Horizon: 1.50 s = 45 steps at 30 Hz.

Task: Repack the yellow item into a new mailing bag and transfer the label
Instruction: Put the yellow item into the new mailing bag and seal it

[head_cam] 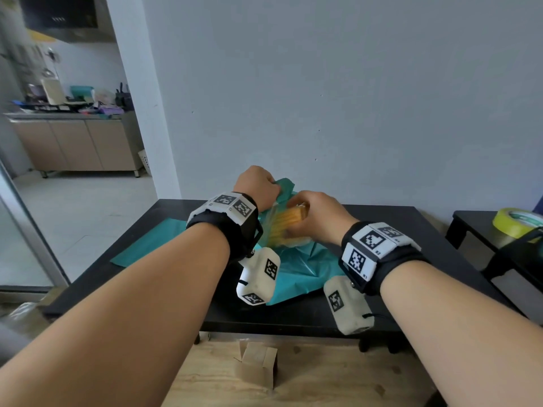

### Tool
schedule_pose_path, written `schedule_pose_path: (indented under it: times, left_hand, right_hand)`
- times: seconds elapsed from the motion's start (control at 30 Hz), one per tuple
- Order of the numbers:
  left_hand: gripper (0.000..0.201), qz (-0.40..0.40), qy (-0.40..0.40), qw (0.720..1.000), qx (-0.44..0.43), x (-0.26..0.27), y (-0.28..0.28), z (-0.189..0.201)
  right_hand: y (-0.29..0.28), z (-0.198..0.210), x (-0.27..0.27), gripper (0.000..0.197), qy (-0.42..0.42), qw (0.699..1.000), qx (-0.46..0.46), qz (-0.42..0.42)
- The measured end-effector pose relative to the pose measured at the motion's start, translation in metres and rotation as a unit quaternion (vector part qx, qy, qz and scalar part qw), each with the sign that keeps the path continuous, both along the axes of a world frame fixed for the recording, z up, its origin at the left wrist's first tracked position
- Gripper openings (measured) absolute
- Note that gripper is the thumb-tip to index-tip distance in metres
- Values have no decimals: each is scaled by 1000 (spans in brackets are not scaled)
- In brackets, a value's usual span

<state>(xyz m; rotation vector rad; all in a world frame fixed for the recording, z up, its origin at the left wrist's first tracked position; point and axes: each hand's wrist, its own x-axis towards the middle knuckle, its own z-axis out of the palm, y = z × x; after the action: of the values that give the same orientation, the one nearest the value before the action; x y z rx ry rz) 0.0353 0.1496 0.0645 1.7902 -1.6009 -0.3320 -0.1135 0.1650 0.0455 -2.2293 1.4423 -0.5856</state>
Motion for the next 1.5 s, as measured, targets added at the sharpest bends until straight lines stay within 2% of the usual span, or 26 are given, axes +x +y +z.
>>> schedule_pose_path:
  times: [0.1,0.17,0.27,0.37,0.57,0.7,0.8,0.87,0.97,1.03,1.1,1.2,1.3,1.37,1.43,1.5]
  left_hand:
    - [15,-8,14,1000,5,-4,-3,-2]
    - [15,-10,24,1000,5,-7,-6,-3]
    - [15,-13,24,1000,6,-9,-9,-7]
    - [16,-18,47,999,15,-7,-11,-14]
    - [22,-68,171,976,116,-12,-5,-23]
    - [23,-63,131,981,126,-2,-4,-32]
    - [22,-74,103,980,151,8,-2,-40]
    - [19,-79,76,982,155,14,-1,-43]
    - [18,-76,45,988,126,19,0,-41]
    - [25,-132,11,979,154,19,4,-37]
    - [43,-197,-54,950,235,15,11,-35]
    - [61,-202,-150,924,288,7,21,-37]
    - [66,-201,-175,926,268,2,22,-42]
    - [53,-192,-186,941,209,-1,21,-44]
    - [27,-175,-197,956,126,-1,21,-44]
    - [9,-170,-194,963,83,0,21,-43]
  right_hand:
    - [-6,-7,0,52,-147,985,94,-16]
    - [-10,-13,3,42,-200,969,140,-19]
    - [-9,-15,11,23,-225,953,203,-6]
    - [-4,-14,9,27,-233,941,243,-39]
    - [-11,-30,-9,17,-211,934,268,-111]
    - [-20,-38,-18,51,-220,924,272,-155]
    - [-20,-38,-19,73,-196,923,300,-137]
    - [-20,-38,-15,65,-173,933,289,-125]
    - [-23,-40,-9,30,-140,949,248,-136]
    - [-25,-41,-7,18,-172,936,256,-169]
    - [-26,-39,-8,8,-230,915,272,-192]
    - [-30,-34,-6,5,-279,903,270,-184]
    - [-30,-26,-1,6,-336,887,267,-170]
    - [-30,-22,1,4,-357,880,268,-165]
    - [-29,-21,1,7,-365,879,263,-161]
    - [-27,-21,-2,14,-378,874,261,-156]
